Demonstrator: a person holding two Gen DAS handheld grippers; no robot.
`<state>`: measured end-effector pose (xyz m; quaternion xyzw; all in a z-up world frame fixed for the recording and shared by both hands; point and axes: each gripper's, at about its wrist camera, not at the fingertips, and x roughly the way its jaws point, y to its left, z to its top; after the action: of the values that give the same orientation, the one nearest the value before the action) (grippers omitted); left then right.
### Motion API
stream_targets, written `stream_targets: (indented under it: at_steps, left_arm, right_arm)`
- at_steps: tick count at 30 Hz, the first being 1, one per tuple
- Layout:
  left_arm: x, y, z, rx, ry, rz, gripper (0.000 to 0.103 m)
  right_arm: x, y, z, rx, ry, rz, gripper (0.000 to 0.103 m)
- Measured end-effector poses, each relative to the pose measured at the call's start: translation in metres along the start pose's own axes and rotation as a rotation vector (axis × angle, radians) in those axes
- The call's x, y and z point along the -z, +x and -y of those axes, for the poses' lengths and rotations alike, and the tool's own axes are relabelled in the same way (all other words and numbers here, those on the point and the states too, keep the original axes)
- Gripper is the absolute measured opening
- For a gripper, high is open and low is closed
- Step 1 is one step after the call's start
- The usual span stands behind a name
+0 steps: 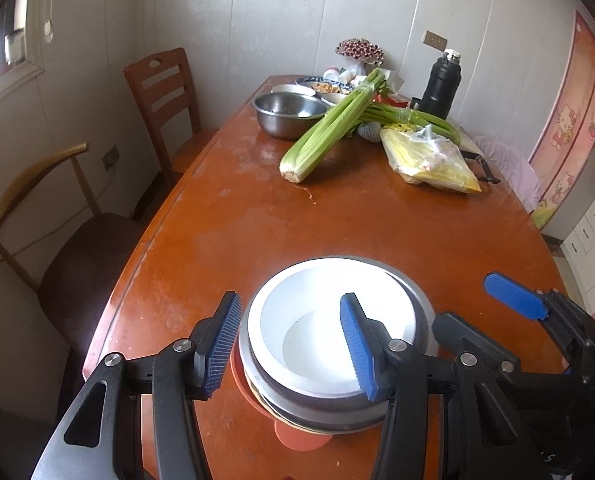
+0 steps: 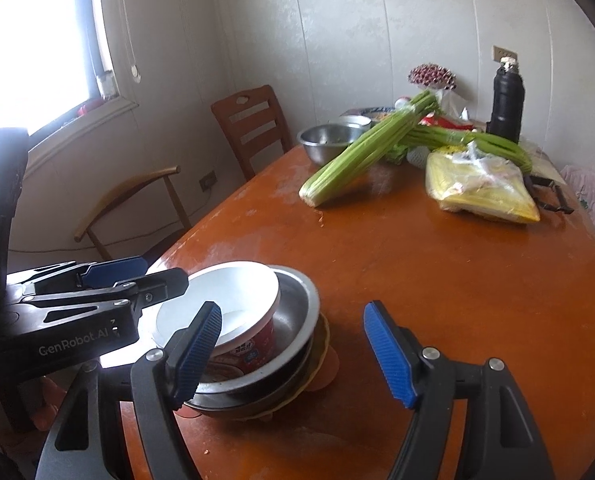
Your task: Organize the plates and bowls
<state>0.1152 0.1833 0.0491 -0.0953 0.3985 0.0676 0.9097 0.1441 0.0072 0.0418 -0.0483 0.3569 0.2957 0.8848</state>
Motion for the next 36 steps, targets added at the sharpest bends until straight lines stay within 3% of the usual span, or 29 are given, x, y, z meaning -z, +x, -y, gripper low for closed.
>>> stream_targets:
  at_steps: [7,15,20,24,32,36]
  left_arm:
    - [0.019,-0.034,0.027,-0.037,0.028,0.089,0.057]
    - [0.056,-0.066,0.054,-0.021,0.017,0.114,0.059]
    - [0.081,-0.074,0.07,-0.009,0.041,0.098,0.062]
    - [0.103,-0.065,0.083,0.031,0.078,0.025,0.062]
    - [0.129,-0.055,0.093,-0.017,0.11,0.001,0.062]
    - [0.138,-0.051,0.091,-0.034,0.111,-0.012,0.062]
  right_arm:
    - [0.014,-0.04,0.011,0.047,0.012,0.079,0.08]
    - [0.046,-0.09,0.026,0.138,0.009,0.134,0.082]
    - [0.07,-0.115,0.034,0.156,0.048,0.146,0.084]
    - [0.093,-0.129,0.038,0.155,0.098,0.139,0.086]
    - [0.136,-0.125,0.034,0.172,0.125,0.086,0.088]
    - [0.153,-0.118,0.027,0.25,0.095,0.092,0.088]
